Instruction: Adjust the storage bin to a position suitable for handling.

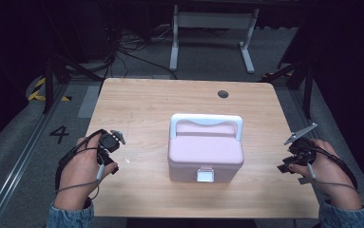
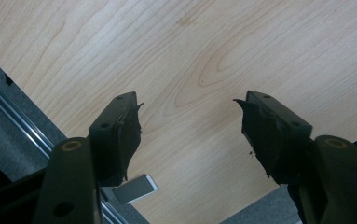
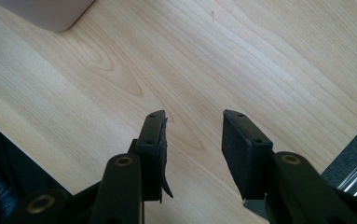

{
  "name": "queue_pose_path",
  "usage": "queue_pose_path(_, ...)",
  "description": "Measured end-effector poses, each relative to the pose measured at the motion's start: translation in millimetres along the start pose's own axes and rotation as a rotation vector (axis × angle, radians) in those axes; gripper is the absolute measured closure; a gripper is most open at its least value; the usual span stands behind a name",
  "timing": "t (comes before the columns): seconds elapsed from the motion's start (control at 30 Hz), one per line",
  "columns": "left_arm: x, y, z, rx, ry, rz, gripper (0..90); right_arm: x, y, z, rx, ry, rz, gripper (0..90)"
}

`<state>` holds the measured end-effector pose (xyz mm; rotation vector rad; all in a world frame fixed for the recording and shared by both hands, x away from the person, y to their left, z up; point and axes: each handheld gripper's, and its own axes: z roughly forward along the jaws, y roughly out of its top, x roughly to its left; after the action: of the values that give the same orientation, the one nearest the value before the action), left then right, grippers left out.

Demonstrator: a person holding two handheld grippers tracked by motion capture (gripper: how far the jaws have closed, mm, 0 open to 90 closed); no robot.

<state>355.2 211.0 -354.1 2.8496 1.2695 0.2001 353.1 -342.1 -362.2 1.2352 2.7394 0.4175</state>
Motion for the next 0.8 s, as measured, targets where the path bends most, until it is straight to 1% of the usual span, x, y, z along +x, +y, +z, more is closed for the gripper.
queue_pose_path(0.03,0.0,0.0,0.0,0.0,0.0,0.0,39.6,-0.2,-0.9,0.0,0.002,-0.003,0.001,60.5)
queue_pose_path(0.07,-0.5,0.9,-1.0,-0.017,-0.02,0.01,40.0,-0.6,-1.7,0.3,-0.001,-0.006,0.001,59.8)
queue_pose_path(0.1,-1.0,1.4,-2.3,-0.023,-0.02,0.013,40.2,-0.9,-2.3,0.6,-0.004,-0.007,0.001,59.3)
queue_pose_path(0.13,-1.2,2.1,-2.9,-0.041,-0.033,0.016,40.2,-1.4,-2.7,0.6,-0.004,-0.012,-0.004,58.7)
queue_pose_path(0.2,-1.1,2.9,-4.0,-0.048,-0.039,0.024,40.0,-1.2,-3.2,1.1,-0.012,-0.006,0.003,58.6)
queue_pose_path(0.23,-1.4,3.2,-3.6,-0.066,-0.045,0.036,39.6,-1.2,-3.9,1.7,-0.008,-0.008,0.001,58.1)
queue_pose_path(0.27,-1.4,3.7,-3.7,-0.086,-0.049,0.059,39.2,-1.2,-4.4,1.8,-0.006,-0.004,0.001,57.8)
queue_pose_path(0.3,-1.0,4.5,-4.1,-0.119,-0.052,0.082,39.2,-1.2,-4.4,1.8,-0.006,-0.004,0.001,57.8)
queue_pose_path(0.33,-1.4,5.8,-7.1,-0.165,-0.045,0.112,38.8,-2.0,-5.3,2.4,-0.01,-0.002,0.001,57.1)
queue_pose_path(0.37,-1.4,5.8,-7.1,-0.165,-0.045,0.112,39.1,-2.0,-5.3,2.4,-0.01,-0.002,0.001,57.1)
queue_pose_path(0.4,-2.6,6.5,-11.7,-0.159,-0.014,0.123,39.6,-2.9,-6.0,2.7,-0.009,-0.007,0.006,57.1)
queue_pose_path(0.43,-2.6,6.5,-11.7,-0.159,-0.014,0.123,40.3,-2.9,-6.0,2.7,-0.009,-0.007,0.006,57.1)
queue_pose_path(0.47,-2.8,6.7,-14.5,-0.165,-0.005,0.122,40.3,-3.1,-6.3,3.1,-0.012,-0.005,0.009,57.0)
queue_pose_path(0.5,-3.3,6.6,-17.4,-0.167,0.001,0.111,43.6,-3.5,-6.4,2.9,-0.014,-0.007,0.009,57.0)
queue_pose_path(0.53,-2.9,6.6,-22.1,-0.179,0.003,0.09,45.8,-4.0,-6.5,2.2,-0.021,-0.009,0.012,57.0)
queue_pose_path(0.57,-2.9,6.6,-22.1,-0.179,0.003,0.09,48.6,-4.0,-6.5,2.2,-0.021,-0.009,0.012,57.0)
queue_pose_path(0.6,-3.5,6.8,-24.7,-0.183,-0.005,0.083,48.6,-4.3,-6.7,2.0,-0.027,-0.009,0.014,57.3)
queue_pose_path(0.63,-4.4,7.7,-26.1,-0.191,-0.004,0.092,50.1,-4.8,-7.1,1.6,-0.033,-0.014,0.014,58.3)
queue_pose_path(0.67,-5.2,8.5,-27.4,-0.188,-0.016,0.099,50.7,-5.0,-7.6,1.3,-0.04,-0.016,0.015,58.9)
queue_pose_path(0.7,-5.2,10.4,-29.5,-0.194,-0.049,0.112,52.6,-5.4,-7.9,1.1,-0.047,-0.018,0.015,59.3)
queue_pose_path(0.73,-4.8,12.3,-31.9,-0.2,-0.064,0.116,54.1,-6.0,-8.6,-0.2,-0.056,-0.023,0.023,60.1)
queue_pose_path(0.77,-5.1,13.7,-34.2,-0.2,-0.069,0.111,54.1,-6.0,-8.6,-0.2,-0.056,-0.023,0.023,60.1)
queue_pose_path(0.8,-7.2,17.4,-40.2,-0.215,-0.066,0.114,54.2,-6.9,-8.9,-1.0,-0.065,-0.028,0.022,60.4)
